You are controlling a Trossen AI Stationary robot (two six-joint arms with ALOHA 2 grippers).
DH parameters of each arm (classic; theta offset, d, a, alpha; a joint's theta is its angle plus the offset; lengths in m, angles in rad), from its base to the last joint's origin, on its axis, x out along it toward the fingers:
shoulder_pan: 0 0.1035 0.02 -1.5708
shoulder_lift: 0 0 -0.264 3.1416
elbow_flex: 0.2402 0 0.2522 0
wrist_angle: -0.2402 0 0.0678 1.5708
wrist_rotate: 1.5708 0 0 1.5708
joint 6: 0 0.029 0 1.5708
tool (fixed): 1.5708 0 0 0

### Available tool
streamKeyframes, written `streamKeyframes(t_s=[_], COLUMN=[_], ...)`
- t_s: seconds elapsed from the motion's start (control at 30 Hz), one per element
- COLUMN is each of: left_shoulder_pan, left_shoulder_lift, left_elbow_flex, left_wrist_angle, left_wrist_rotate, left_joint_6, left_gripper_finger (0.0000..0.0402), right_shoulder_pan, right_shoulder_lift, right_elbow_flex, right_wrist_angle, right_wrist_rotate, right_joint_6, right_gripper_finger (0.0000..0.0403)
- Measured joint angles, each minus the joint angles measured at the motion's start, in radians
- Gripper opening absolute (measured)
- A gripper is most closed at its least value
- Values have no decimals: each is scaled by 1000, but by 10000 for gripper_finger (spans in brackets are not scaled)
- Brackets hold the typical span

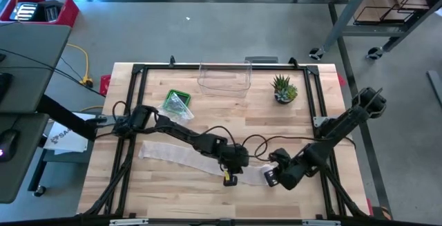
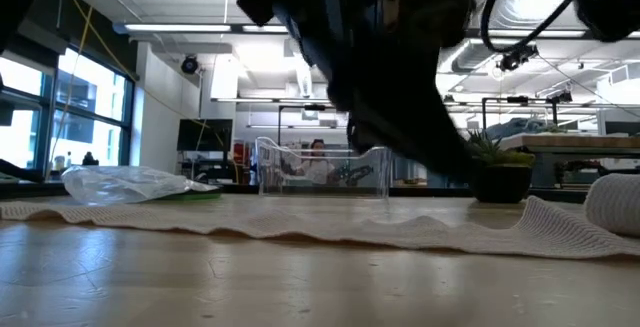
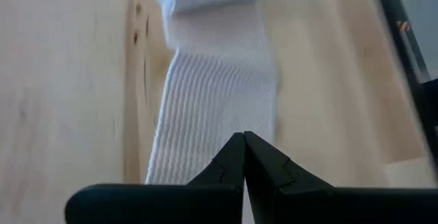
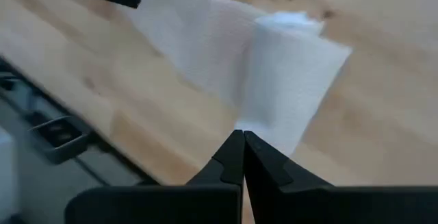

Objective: Roll bandage
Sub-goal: Roll the bandage

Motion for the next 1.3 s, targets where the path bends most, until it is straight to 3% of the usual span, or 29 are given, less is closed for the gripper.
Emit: streamKeyframes(t_s=[0.23, 0.4, 0.77, 1.03, 1.3], left_shoulder_pan=[-7, -16, -20, 3, 9], left_shoulder_lift=[36, 34, 33, 6, -1], left_elbow_flex=[0, 0, 1, -2, -2], left_wrist_angle=[-49, -77, -113, -157, -172], left_wrist_rotate=[28, 16, 6, -54, -57], left_joint_6=[-149, -285, -591, -591, -539], left_gripper_finger=[0, 0, 0, 0, 0], right_shoulder_pan=[-65, -83, -83, -49, -49], right_shoulder_lift=[2, 34, 20, 7, 63], right_elbow_flex=[0, -1, -1, -1, -37], right_wrist_angle=[1, -25, -35, -155, -61], right_wrist_rotate=[-16, -100, -58, -138, -122], right_joint_6=[-72, -97, -64, -8, 16], right_gripper_finger=[0, 0, 0, 0, 0])
